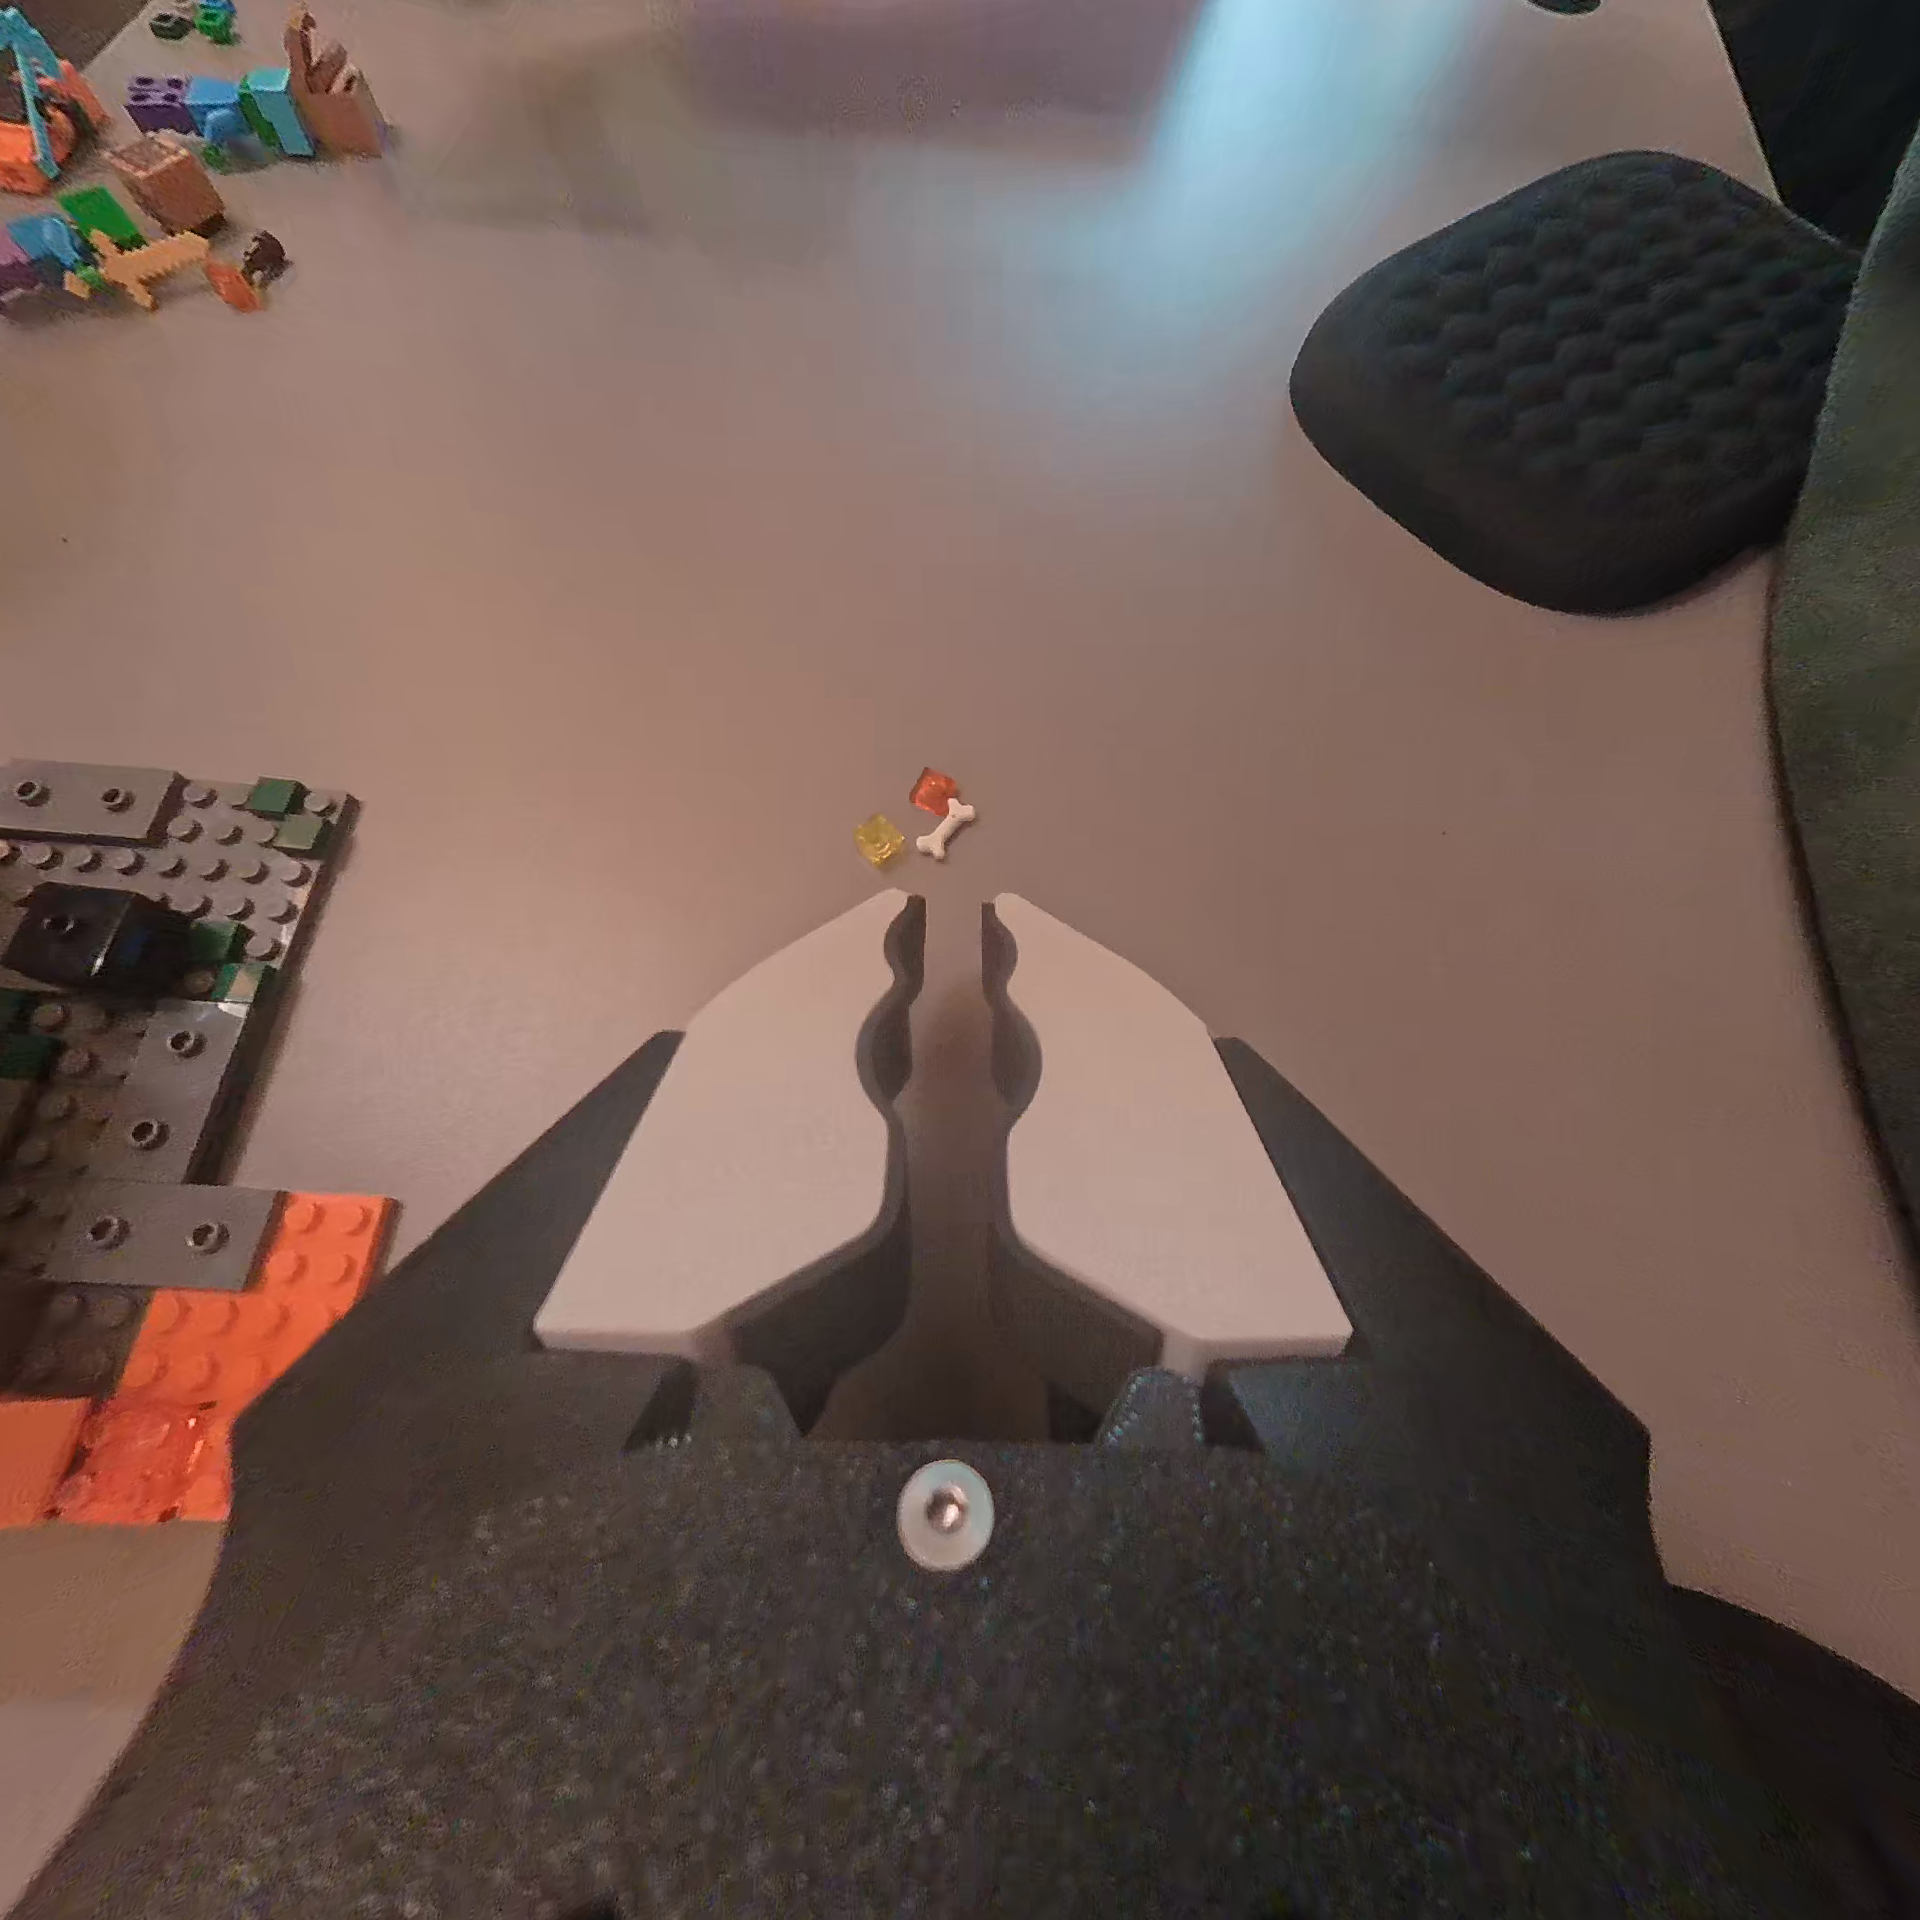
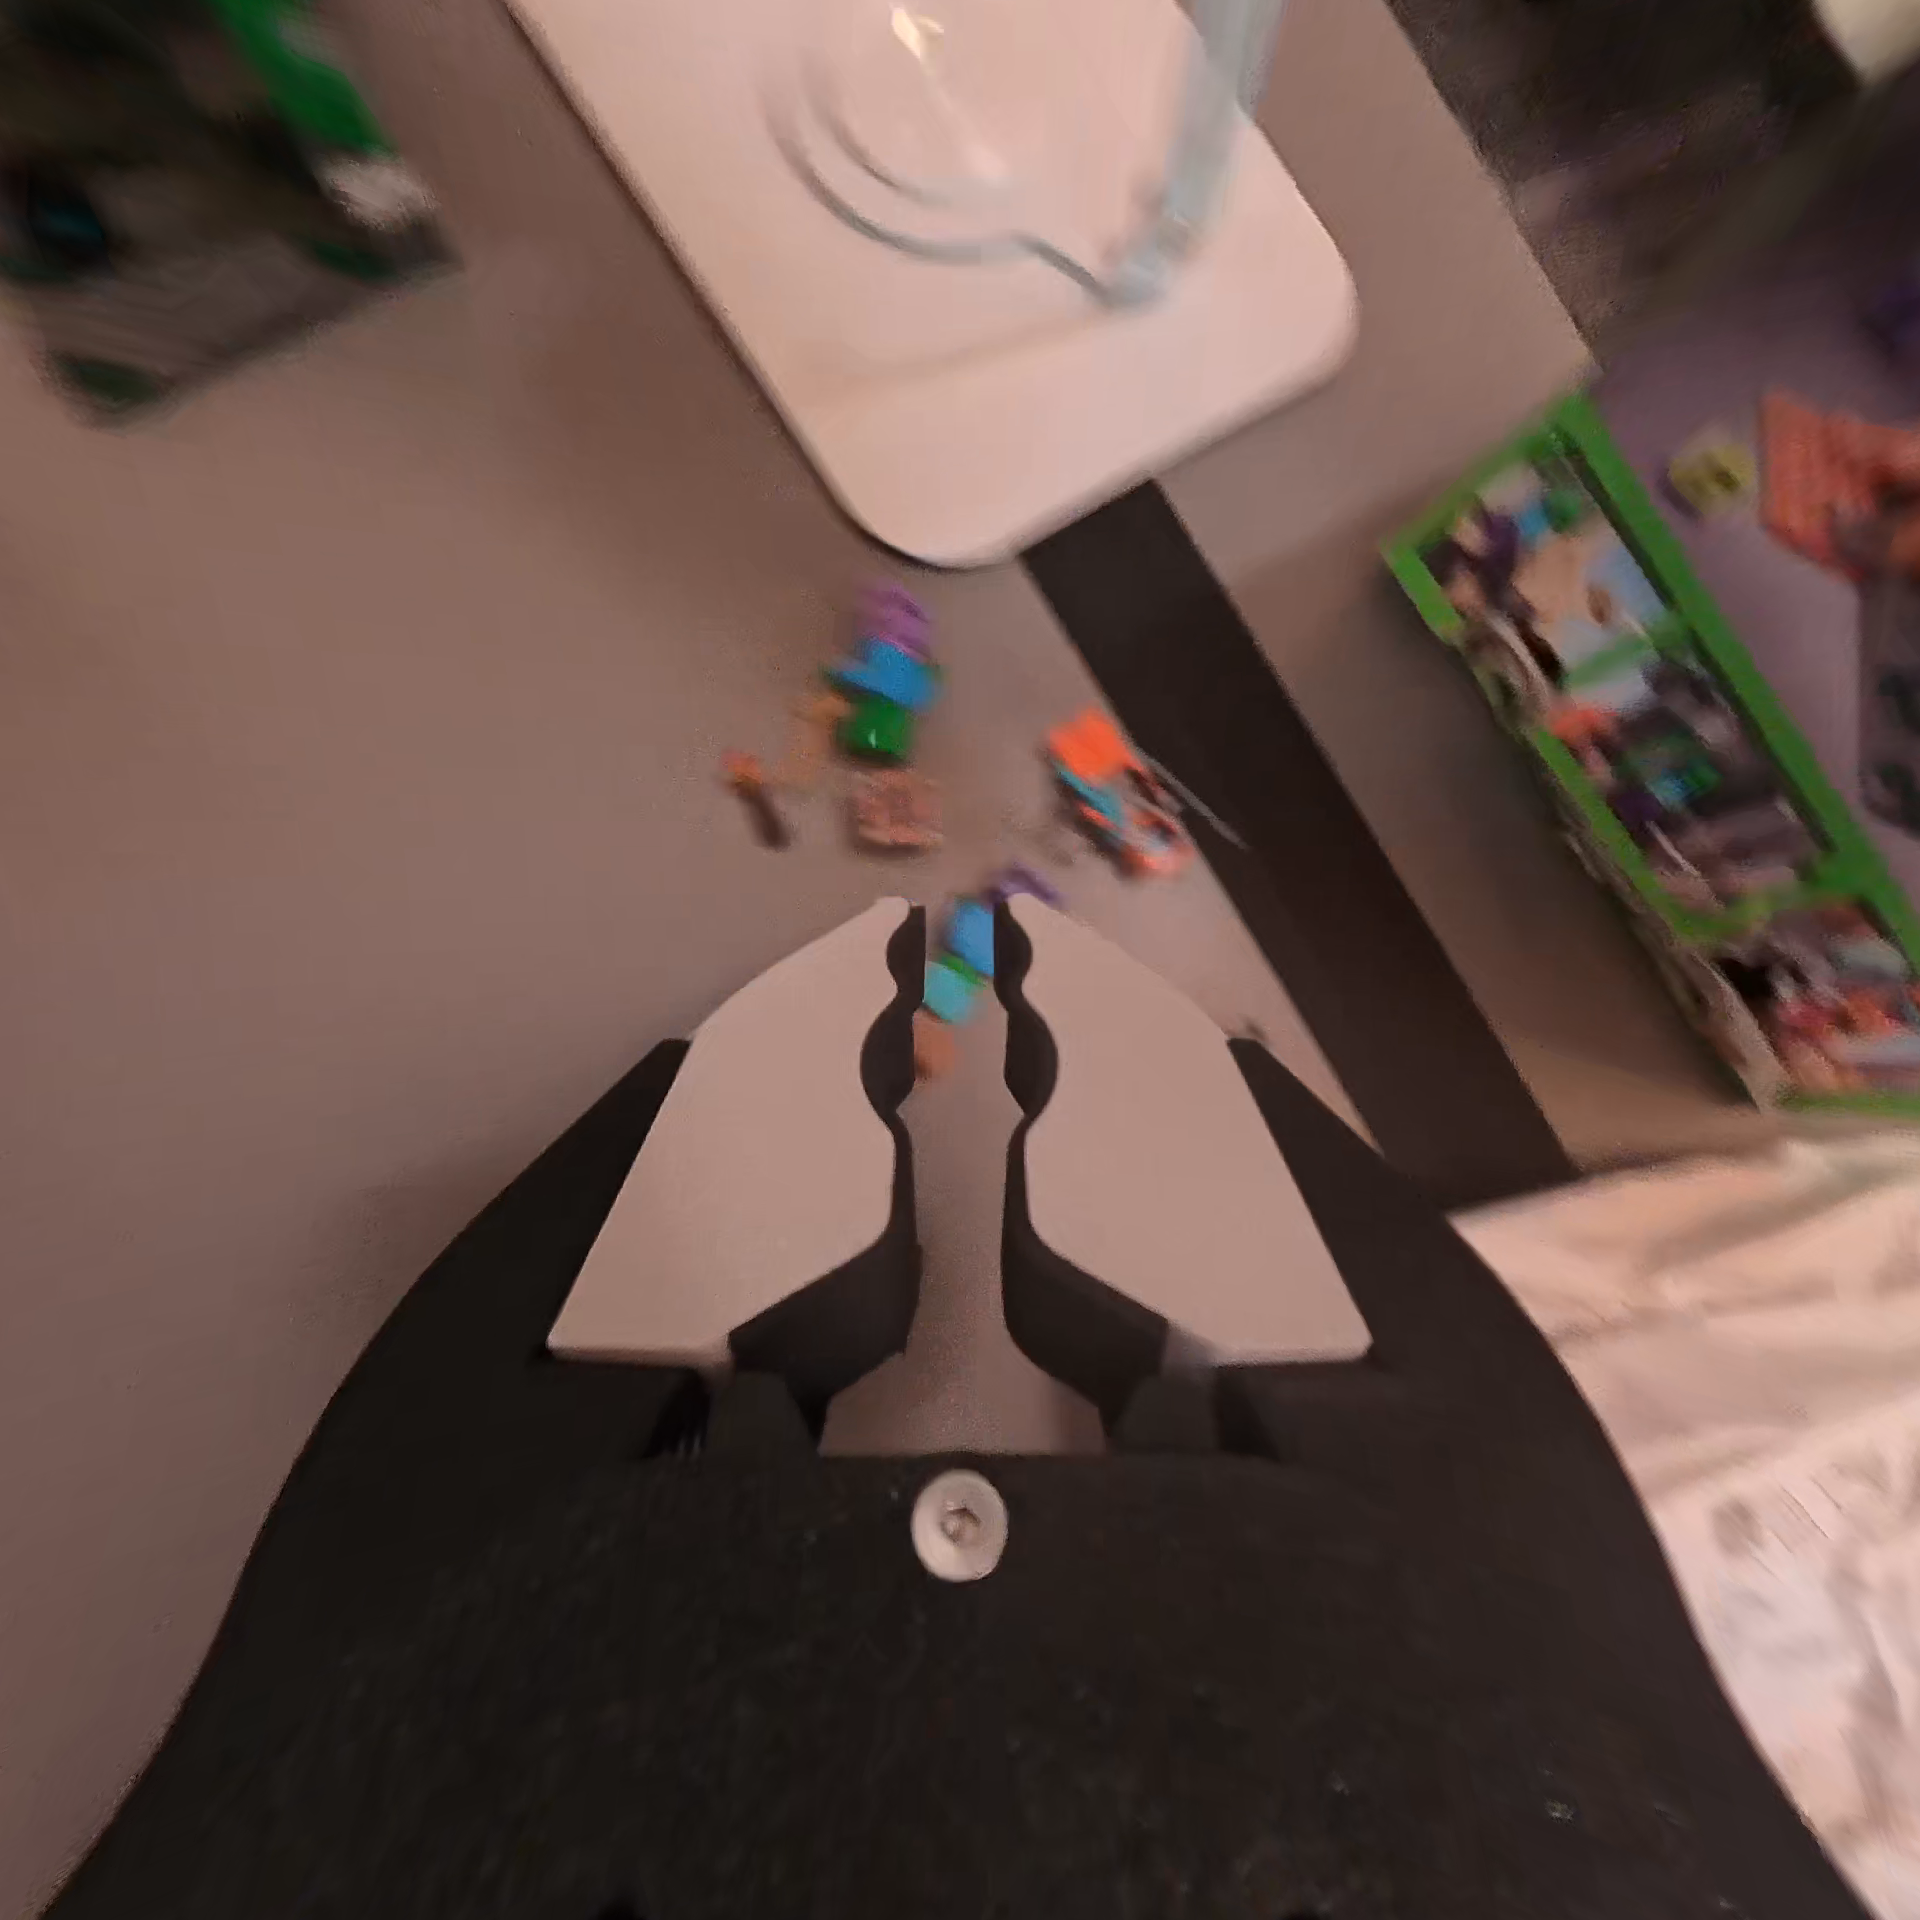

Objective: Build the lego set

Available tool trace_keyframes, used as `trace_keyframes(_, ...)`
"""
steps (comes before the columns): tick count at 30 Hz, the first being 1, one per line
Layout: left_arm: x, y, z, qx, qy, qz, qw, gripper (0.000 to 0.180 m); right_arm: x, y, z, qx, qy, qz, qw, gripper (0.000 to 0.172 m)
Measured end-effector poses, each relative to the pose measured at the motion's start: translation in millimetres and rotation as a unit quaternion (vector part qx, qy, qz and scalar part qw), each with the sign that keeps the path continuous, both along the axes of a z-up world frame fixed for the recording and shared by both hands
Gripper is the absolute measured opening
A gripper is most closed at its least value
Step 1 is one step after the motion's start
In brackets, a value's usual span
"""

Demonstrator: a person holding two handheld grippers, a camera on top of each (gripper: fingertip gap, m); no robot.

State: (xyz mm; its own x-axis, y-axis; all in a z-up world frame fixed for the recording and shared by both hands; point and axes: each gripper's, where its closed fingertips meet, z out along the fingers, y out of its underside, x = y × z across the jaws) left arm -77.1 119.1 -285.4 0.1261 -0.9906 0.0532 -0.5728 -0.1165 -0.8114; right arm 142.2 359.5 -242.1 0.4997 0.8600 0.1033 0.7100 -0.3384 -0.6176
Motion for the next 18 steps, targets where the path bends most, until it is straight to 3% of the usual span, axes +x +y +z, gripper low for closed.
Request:
trace_keyframes(4,-1,2,0,0.003,0.000,0.004,1.000,0.010,-81,-88,3,-0.005,0.033,0.116,0.993,0.012)
trace_keyframes(9,-2,3,2,0.010,-0.001,0.008,1.000,0.009,-157,-201,-27,-0.017,0.029,0.235,0.971,0.012)
trace_keyframes(12,-1,3,3,0.014,0.000,0.007,1.000,0.009,-177,-226,-42,-0.030,0.028,0.238,0.970,0.012)
trace_keyframes(18,-1,2,4,0.024,0.004,0.007,1.000,0.009,-189,-233,-55,-0.050,0.021,0.220,0.974,0.012)
